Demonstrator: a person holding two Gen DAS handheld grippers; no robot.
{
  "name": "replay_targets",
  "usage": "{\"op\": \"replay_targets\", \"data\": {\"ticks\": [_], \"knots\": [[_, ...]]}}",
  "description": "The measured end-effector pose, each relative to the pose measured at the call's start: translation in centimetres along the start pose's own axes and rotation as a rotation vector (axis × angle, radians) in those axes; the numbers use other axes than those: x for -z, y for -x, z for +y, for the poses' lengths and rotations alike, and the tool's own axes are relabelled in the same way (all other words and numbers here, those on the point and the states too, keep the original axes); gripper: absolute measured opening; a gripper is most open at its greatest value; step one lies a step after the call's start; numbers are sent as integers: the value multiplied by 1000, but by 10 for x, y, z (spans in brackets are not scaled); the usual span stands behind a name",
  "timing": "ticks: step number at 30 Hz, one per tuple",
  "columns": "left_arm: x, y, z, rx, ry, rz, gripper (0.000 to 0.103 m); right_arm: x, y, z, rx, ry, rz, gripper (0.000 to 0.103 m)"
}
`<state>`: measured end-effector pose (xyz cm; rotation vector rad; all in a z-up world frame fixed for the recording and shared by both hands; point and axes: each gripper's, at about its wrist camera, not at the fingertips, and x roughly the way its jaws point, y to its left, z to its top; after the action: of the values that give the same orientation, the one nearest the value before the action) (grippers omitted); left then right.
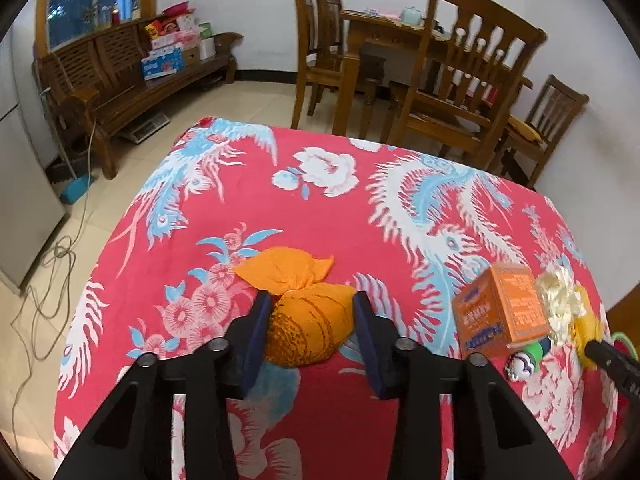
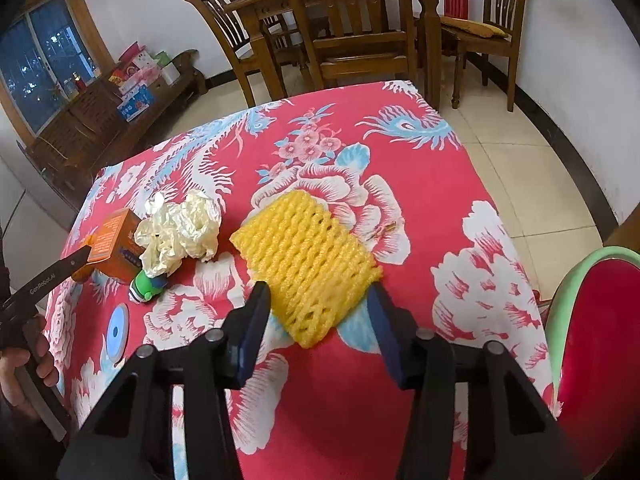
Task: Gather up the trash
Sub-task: 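Grasp the orange cloth bundle with the left tool while the right tool grasps the yellow foam net, then carry the orange bundle and yellow foam net over the bucket with both tools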
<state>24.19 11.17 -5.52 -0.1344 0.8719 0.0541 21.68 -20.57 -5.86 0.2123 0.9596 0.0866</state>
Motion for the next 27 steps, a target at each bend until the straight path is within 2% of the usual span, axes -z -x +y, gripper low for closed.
{"op": "replay_targets", "data": {"ticks": [4, 9, 17, 27], "knots": [[5, 7, -13, 1, -70, -23, 35, 0, 1, 1, -10, 6, 1, 38], [6, 21, -20, 27, -80, -44, 35, 0, 13, 1, -27, 6, -35, 19], [10, 55, -30, 92, -61, -74, 35, 3, 24, -1, -77, 7, -53, 12], [25, 97, -65, 195, -121, -91, 35, 18, 69, -11, -129, -27, -113, 12]]}}
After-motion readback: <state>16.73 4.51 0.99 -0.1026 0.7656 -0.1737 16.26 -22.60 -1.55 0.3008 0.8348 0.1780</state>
